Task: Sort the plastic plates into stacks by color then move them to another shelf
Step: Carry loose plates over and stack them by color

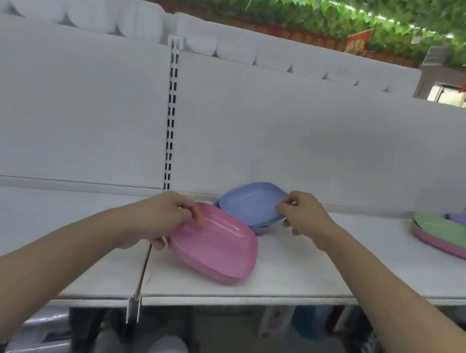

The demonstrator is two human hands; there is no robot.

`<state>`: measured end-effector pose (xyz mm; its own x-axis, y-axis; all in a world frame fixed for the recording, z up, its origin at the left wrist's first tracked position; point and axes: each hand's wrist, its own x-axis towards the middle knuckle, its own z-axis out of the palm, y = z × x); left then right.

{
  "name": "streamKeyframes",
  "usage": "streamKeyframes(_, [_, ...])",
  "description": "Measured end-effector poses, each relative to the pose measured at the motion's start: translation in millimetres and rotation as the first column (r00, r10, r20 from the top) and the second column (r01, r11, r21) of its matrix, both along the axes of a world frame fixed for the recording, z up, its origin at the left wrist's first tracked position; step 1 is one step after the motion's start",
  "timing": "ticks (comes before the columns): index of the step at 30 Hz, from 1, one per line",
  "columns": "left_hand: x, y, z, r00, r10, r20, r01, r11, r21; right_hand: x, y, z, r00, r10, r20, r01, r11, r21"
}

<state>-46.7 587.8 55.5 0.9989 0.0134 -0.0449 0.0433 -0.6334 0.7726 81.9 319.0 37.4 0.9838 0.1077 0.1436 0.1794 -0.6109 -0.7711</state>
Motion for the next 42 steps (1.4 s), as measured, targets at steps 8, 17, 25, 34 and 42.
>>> streamKeyframes(8, [-43, -17, 10, 0.977, 0.209, 0.033, -0.201, 0.967, -0.157, -13, -30, 30, 0.981, 0.146, -0.126, -0.110, 0.960, 0.260])
streamKeyframes(17, [-80, -10, 7, 0.907, 0.404, 0.118, -0.387, 0.911, -0.140, -35, -3, 25, 0.929, 0.370, -0.030, -0.331, 0.863, 0.381])
streamKeyframes(25, [-150, 58, -4, 0.828, 0.539, 0.158, -0.515, 0.841, -0.169, -69, 81, 17, 0.849, 0.528, -0.013, -0.491, 0.799, 0.346])
streamKeyframes(34, [-298, 183, -13, 0.673, 0.708, 0.214, -0.697, 0.704, -0.137, -173, 261, 16, 0.665, 0.746, 0.016, -0.708, 0.625, 0.328])
streamKeyframes(42, [-478, 339, -2, 0.528, 0.819, 0.224, -0.822, 0.559, -0.108, -315, 464, 19, 0.560, 0.826, 0.057, -0.793, 0.515, 0.326])
